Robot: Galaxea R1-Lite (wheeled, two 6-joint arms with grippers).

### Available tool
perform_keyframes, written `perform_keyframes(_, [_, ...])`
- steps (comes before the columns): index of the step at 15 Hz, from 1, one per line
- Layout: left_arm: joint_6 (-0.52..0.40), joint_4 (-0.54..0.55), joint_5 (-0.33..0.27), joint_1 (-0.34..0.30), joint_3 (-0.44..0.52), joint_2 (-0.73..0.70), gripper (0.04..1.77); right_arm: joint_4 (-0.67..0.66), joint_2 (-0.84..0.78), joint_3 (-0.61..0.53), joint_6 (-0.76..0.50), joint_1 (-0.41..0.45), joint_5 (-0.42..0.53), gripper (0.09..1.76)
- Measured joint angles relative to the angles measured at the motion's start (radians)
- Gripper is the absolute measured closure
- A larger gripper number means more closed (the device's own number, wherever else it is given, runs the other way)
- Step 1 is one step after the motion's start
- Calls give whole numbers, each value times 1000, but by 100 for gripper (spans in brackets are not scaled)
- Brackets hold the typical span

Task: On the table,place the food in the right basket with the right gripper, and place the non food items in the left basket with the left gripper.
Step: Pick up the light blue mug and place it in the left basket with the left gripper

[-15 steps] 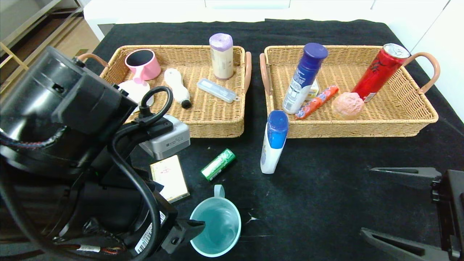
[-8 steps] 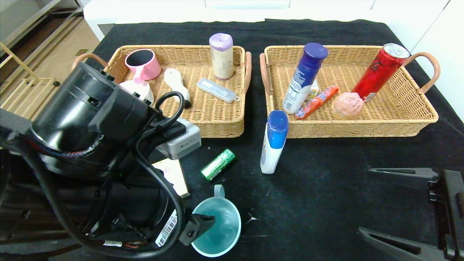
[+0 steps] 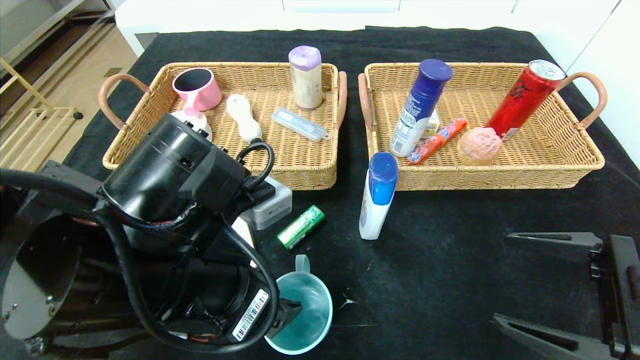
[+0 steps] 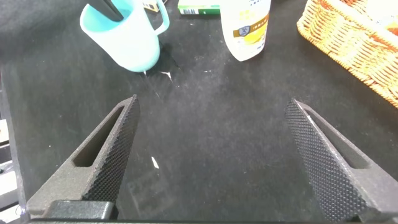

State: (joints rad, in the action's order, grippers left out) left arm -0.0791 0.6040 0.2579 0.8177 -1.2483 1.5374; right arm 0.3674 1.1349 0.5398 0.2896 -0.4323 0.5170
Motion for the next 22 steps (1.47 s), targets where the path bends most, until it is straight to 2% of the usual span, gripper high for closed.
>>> perform_keyframes(3, [-7, -10, 1, 0, -6, 21, 9, 0, 1, 0, 0, 0, 0, 14])
perform_keyframes(6, [-10, -84, 2, 0, 3, 42, 9, 0, 1, 0, 1, 1, 0, 14])
perform_keyframes(14, [-13, -86, 1, 0, 9, 69, 9, 0, -2, -3, 3, 1, 0, 14])
perform_keyframes(15, [-13, -86, 1, 0, 10, 69, 15, 0, -4, -3, 1, 0, 0, 14])
perform_keyframes(16, [-12, -86, 0, 0, 10, 70, 34, 0, -4, -3, 2, 0, 0, 14])
perform_keyframes(19, [-14, -86, 0, -1, 11, 75, 78, 0, -6, -2, 3, 1, 0, 14])
perform_keyframes(22, [-14, -86, 0, -3, 12, 79, 108, 0, -6, -3, 3, 2, 1, 14])
